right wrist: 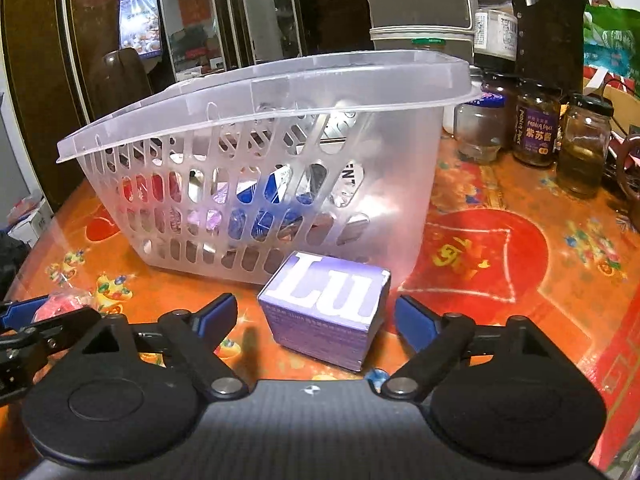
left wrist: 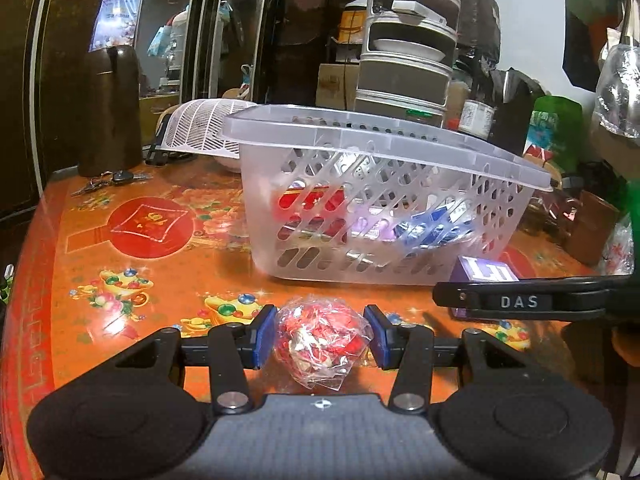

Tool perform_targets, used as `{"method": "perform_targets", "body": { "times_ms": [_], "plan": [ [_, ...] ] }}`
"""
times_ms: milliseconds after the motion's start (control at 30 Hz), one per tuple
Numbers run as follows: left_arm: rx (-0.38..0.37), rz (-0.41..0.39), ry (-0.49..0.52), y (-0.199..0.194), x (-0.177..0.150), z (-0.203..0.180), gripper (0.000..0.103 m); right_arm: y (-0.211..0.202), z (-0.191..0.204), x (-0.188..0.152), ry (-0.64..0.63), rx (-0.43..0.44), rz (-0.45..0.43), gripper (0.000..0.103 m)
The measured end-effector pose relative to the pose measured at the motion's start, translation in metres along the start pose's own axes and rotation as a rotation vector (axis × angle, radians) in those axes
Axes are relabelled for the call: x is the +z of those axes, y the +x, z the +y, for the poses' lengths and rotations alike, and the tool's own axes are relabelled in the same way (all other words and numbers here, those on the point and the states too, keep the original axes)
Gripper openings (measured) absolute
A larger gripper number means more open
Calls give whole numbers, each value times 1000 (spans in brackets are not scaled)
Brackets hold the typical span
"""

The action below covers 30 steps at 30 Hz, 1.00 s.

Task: Organize objects
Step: 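Grasp the purple Lu box with the right tool while the left tool holds the candy ball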

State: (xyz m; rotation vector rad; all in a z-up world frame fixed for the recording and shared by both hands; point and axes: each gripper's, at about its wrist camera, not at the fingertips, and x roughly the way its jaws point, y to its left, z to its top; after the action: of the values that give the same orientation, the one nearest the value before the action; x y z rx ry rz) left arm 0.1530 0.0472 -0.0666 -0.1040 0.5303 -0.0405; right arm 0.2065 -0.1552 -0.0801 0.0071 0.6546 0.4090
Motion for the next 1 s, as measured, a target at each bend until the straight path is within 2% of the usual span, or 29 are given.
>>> {"method": "perform_targets", "body": {
  "times_ms": [200, 400, 767, 1000],
  "plan": [
    [-11, 1, -12, -1, -1, 2, 51, 5, -1, 3, 22, -21, 10, 81],
    [-9, 4, -10, -1, -2, 2, 51, 4, 4, 2, -1, -47, 12, 68],
    [-3, 6, -16, 0, -2, 4, 51, -6, -1, -3, 56, 13, -13, 64],
    [-10, -2, -21, -2, -2, 6, 51, -38, 4, -19, -8, 18, -106, 63]
  ]
}}
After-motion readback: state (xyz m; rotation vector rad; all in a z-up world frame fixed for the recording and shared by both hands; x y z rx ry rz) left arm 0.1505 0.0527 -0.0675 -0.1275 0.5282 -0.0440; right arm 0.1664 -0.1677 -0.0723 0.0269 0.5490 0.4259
